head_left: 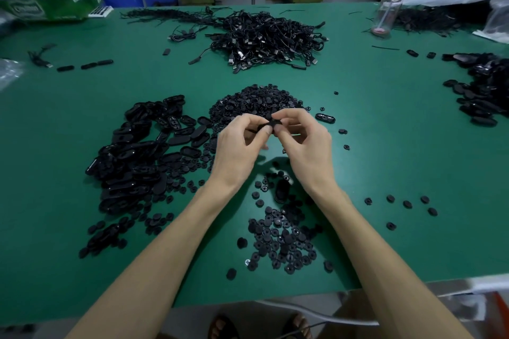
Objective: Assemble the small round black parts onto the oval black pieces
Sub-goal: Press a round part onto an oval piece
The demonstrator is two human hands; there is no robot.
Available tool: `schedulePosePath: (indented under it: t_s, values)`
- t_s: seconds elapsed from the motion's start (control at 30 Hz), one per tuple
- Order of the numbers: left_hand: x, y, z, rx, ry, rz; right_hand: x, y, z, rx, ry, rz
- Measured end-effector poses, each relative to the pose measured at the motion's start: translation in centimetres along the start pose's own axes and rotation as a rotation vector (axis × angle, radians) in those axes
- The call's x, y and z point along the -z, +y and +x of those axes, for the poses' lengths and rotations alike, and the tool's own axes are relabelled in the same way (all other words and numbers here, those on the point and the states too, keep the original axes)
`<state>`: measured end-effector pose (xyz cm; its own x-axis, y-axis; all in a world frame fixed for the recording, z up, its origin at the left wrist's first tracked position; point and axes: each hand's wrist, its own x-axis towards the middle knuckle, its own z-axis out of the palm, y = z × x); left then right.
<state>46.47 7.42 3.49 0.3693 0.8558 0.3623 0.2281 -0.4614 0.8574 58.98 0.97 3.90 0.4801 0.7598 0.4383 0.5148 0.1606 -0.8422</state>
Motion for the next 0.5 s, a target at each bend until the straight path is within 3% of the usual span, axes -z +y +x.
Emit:
schedulePosePath:
  t_s: [0.13,0.27,0.37,0.5]
  values:
    - [2.2,-1.0,1.5,0.024,0.168,0.363,0.5,0.4,0.4,-0.022,0.186,-0.093]
    - [5.4,-3.3,2.3,0.223,0.269,0.803,1.2,1.0,1.1,-0.098,0.304,-0.156]
    - [5.8,-4.1,2.2,0.379,0.169,0.872,1.3,1.6,1.3,-0.159,0.293,-0.250]
    - [5.9,-4.5,2.2,0.441,0.141,0.886,1.4,2.0,1.2,-0.239,0.249,-0.414]
